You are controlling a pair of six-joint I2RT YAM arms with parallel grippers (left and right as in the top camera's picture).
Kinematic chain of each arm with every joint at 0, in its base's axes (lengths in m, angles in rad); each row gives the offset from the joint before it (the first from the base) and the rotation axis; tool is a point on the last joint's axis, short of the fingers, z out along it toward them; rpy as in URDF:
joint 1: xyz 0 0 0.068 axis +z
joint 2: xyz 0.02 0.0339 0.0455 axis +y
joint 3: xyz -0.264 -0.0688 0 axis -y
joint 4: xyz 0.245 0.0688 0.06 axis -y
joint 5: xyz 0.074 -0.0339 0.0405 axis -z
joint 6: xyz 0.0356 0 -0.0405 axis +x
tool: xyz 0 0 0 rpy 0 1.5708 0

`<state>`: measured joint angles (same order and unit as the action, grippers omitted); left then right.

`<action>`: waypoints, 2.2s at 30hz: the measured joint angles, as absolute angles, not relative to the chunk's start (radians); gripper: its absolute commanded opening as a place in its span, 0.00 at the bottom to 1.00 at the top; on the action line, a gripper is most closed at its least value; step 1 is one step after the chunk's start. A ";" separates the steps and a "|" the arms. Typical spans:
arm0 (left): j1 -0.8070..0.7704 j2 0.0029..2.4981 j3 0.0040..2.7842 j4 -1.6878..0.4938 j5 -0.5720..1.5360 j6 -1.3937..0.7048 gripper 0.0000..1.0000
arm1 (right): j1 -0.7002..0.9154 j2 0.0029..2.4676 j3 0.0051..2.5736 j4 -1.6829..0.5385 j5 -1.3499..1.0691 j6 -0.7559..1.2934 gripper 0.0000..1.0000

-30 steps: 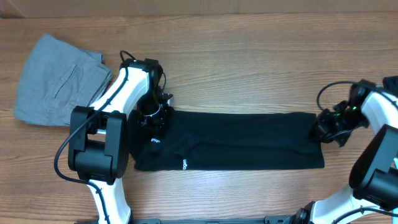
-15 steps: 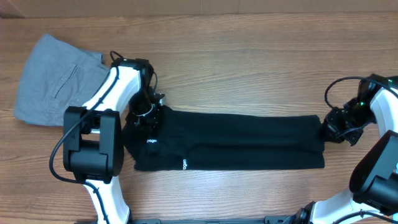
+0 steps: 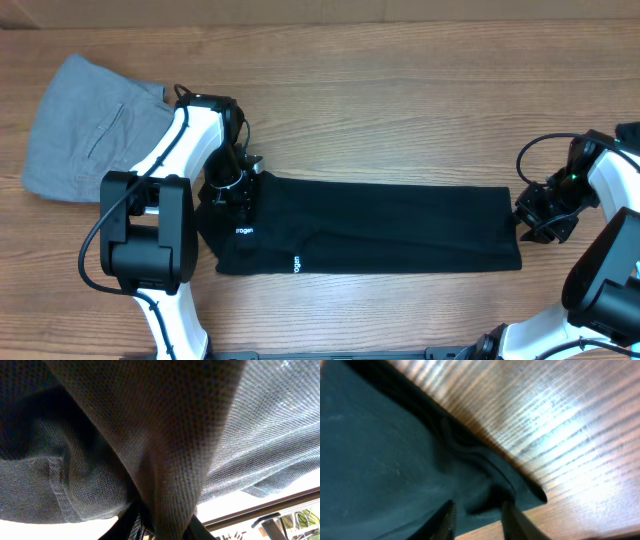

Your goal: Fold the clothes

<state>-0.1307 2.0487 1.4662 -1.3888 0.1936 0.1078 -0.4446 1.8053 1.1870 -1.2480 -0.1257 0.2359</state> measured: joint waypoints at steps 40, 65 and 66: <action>-0.148 2.046 1.467 -1.508 0.211 0.105 0.04 | -0.506 1.745 1.187 -1.170 -0.315 0.206 0.41; -0.175 1.872 1.357 -1.567 0.266 0.078 0.31 | -0.506 1.745 1.187 -1.170 -0.336 0.187 0.42; -0.175 1.872 1.346 -1.567 0.263 0.076 0.31 | -0.506 1.745 1.187 -1.170 -0.336 0.187 0.41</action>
<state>-0.1753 1.8717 1.3464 -1.5669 0.2634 0.0765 -0.5056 1.7454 1.1870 -1.1702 -0.3363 0.1867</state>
